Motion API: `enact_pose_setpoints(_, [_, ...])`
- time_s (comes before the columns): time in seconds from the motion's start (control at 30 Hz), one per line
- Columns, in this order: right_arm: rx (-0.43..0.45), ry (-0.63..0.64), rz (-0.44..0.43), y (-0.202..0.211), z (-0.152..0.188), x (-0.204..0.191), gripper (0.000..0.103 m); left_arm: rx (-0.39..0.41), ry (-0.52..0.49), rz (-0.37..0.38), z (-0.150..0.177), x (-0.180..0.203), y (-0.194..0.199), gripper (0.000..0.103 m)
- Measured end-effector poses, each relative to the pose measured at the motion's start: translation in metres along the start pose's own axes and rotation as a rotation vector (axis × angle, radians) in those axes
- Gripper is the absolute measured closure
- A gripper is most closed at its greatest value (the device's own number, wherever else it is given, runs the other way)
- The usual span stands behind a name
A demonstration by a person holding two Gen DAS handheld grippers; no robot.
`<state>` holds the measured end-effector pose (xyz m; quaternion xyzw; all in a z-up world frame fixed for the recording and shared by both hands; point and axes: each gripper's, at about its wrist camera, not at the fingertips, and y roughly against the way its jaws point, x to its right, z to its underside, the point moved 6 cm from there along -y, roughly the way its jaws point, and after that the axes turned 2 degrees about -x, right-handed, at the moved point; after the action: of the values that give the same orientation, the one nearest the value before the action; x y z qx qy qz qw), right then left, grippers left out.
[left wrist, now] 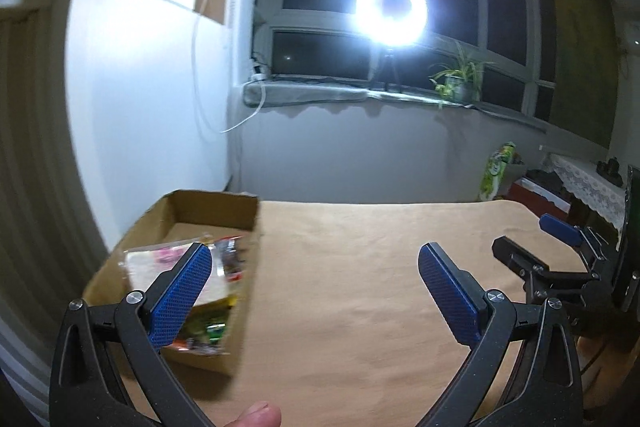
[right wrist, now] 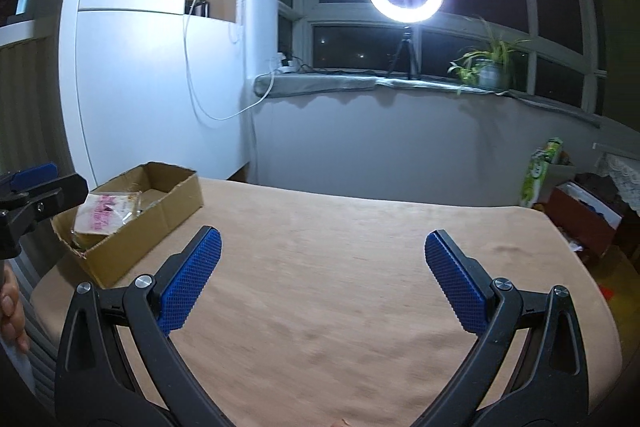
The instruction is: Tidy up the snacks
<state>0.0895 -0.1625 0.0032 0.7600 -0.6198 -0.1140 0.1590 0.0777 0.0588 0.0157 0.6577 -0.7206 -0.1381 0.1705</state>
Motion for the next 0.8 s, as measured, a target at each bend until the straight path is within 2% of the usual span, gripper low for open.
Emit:
enact_pose_setpoints(0.13, [0.007,-0.023,0.012,0.012,0.003,0.017,0.0,-0.003,-0.011,0.016,-0.002,0.019,-0.002,0.0])
enact_pose_setpoints(0.53, [0.0,-0.059,0.019,0.021,0.014,0.032,0.0,-0.036,-0.054,-0.088,0.014,0.044,-0.002,0.0])
enact_pose_setpoints(0.8, [-0.002,-0.048,0.018,0.019,0.014,0.029,0.0,-0.043,-0.036,-0.078,0.016,0.043,0.0,0.0])
